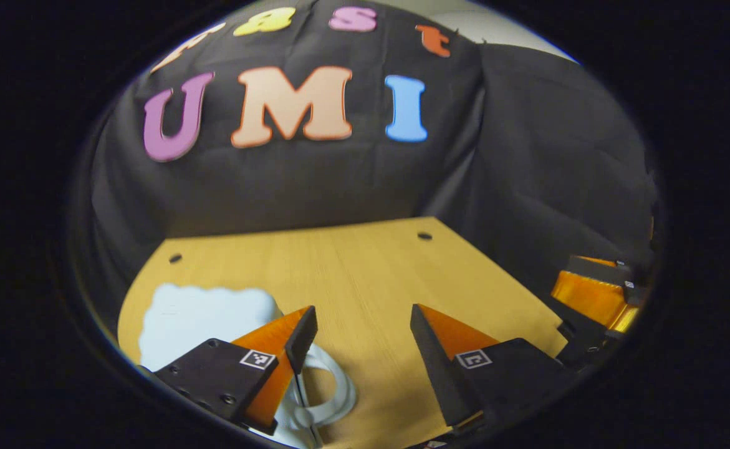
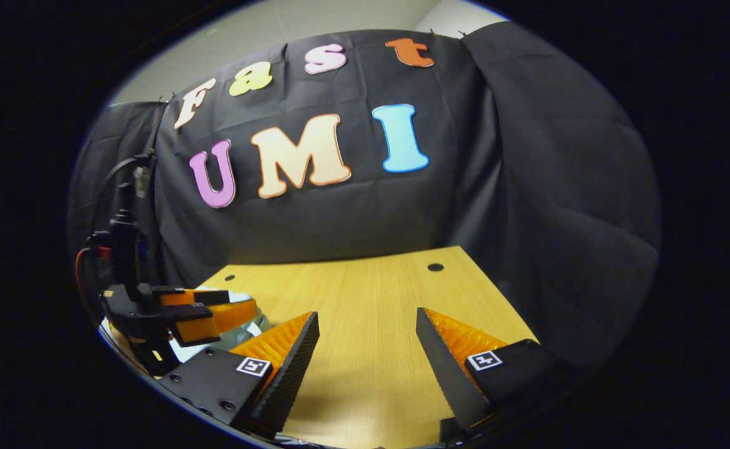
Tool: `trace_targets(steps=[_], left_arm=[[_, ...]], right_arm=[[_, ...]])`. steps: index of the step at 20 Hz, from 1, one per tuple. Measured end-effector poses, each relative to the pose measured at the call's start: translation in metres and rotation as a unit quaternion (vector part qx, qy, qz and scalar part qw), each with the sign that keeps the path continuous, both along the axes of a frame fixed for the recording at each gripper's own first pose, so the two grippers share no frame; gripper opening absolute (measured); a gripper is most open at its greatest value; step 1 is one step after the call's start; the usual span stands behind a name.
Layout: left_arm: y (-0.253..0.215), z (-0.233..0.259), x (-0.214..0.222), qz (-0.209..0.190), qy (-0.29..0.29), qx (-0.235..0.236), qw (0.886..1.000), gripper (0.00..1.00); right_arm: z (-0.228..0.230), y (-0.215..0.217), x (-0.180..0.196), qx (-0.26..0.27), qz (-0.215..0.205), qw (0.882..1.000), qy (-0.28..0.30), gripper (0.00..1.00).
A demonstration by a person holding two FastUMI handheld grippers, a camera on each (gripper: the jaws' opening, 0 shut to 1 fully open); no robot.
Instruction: First open the suitcase, pack the skin care products into it, and then close the suitcase.
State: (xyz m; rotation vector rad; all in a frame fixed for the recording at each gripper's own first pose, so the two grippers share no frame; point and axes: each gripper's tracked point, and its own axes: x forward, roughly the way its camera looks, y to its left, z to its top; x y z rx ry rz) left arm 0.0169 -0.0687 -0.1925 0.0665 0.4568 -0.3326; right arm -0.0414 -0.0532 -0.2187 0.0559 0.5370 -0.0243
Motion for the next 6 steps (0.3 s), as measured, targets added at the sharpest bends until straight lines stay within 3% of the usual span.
trace_targets(steps=[3, 5, 6], left_arm=[[-0.003, 0.055, 0.008, 0.008, -0.083, 0.015, 0.996, 0.95], [0.005, 0.082, 0.011, 0.010, -0.106, 0.022, 0.994, 0.94], [0.007, 0.089, 0.013, 0.014, -0.111, 0.020, 0.994, 0.94]], right_arm=[[0.046, 0.014, 0.029, -0.008, 0.008, 0.998, -0.061, 0.98], [0.078, 0.026, 0.046, -0.013, 0.013, 0.995, -0.102, 0.93], [0.092, 0.031, 0.050, -0.015, 0.016, 0.993, -0.117, 0.98]])
